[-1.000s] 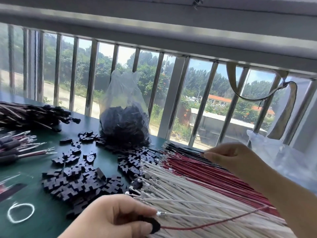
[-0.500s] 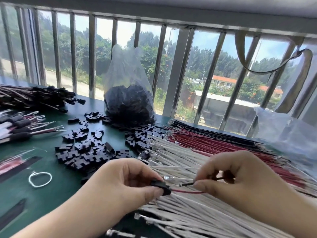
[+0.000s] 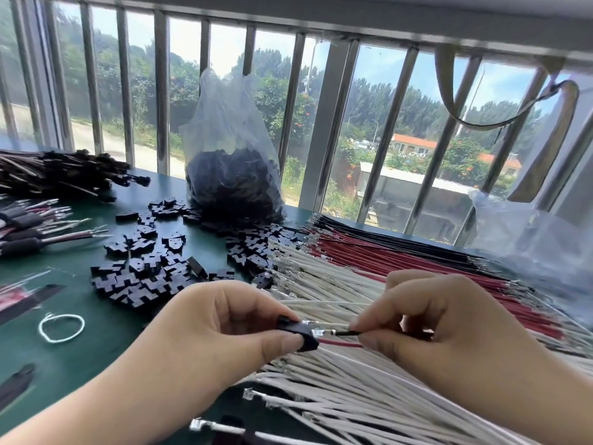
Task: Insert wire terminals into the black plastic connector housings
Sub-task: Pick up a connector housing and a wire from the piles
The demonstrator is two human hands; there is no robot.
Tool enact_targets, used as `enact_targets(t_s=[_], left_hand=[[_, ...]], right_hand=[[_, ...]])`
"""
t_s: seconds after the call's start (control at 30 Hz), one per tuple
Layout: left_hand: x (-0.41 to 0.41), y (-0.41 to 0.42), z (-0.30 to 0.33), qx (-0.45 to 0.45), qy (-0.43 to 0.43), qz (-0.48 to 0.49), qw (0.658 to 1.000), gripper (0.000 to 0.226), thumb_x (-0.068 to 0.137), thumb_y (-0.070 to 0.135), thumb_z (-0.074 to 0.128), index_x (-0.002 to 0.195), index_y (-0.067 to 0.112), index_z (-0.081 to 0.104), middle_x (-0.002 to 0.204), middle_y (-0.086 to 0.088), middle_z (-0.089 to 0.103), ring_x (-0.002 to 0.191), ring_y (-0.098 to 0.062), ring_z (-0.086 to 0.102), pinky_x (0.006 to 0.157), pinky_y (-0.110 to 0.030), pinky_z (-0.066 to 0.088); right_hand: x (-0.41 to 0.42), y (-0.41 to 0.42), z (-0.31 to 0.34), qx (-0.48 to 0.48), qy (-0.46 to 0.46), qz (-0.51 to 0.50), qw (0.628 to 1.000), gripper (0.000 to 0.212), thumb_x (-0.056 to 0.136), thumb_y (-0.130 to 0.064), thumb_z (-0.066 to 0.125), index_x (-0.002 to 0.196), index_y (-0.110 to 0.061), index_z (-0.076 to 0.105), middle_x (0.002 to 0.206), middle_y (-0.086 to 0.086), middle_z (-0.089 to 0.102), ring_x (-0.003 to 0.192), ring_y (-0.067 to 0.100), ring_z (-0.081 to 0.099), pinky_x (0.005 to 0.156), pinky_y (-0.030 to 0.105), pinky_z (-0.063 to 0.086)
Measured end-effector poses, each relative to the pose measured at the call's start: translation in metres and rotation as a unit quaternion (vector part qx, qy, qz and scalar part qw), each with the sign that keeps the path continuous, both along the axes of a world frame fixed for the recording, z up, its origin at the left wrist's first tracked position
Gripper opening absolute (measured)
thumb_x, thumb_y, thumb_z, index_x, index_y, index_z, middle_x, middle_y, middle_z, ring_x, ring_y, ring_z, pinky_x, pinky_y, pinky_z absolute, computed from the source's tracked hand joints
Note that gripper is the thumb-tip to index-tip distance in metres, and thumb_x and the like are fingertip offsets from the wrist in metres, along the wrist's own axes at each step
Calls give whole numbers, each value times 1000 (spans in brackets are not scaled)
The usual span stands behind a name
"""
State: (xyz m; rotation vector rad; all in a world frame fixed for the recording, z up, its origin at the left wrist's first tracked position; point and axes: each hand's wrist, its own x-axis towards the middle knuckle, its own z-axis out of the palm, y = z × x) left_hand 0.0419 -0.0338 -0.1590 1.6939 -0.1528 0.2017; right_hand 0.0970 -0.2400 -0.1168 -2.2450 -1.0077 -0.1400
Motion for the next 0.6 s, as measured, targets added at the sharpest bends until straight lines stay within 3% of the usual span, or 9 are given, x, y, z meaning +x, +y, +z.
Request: enact_targets(t_s=[0.27, 0.5, 0.6], left_hand=[[-2, -2, 3, -6, -10, 10, 1000, 33, 34, 36, 77, 67, 29, 77, 68, -2, 74, 58, -9, 67, 58, -17, 54], [-3, -3, 2, -21, -14, 11, 1000, 30, 36, 33, 78, 66, 29, 77, 68, -2, 74, 58, -7, 68, 54, -10, 49], [-3, -2, 1, -40, -10, 1, 999, 40, 29, 26, 90, 67, 25, 78, 67, -7, 74, 57, -10, 67, 58, -13, 53]], right_hand=[[-2, 0, 1, 1, 12, 2, 1000, 20, 69, -22, 79, 70, -40, 73, 67, -13, 63, 60, 3, 57, 53, 7, 40], [-3, 1, 2, 5, 17, 27, 999, 17, 69, -21, 79, 71, -37, 74, 66, -13, 61, 60, 2, 55, 53, 6, 38], [-6, 4, -2, 23, 20, 38, 999, 14, 70, -23, 80, 71, -36, 73, 65, -15, 60, 58, 2, 54, 52, 6, 38]])
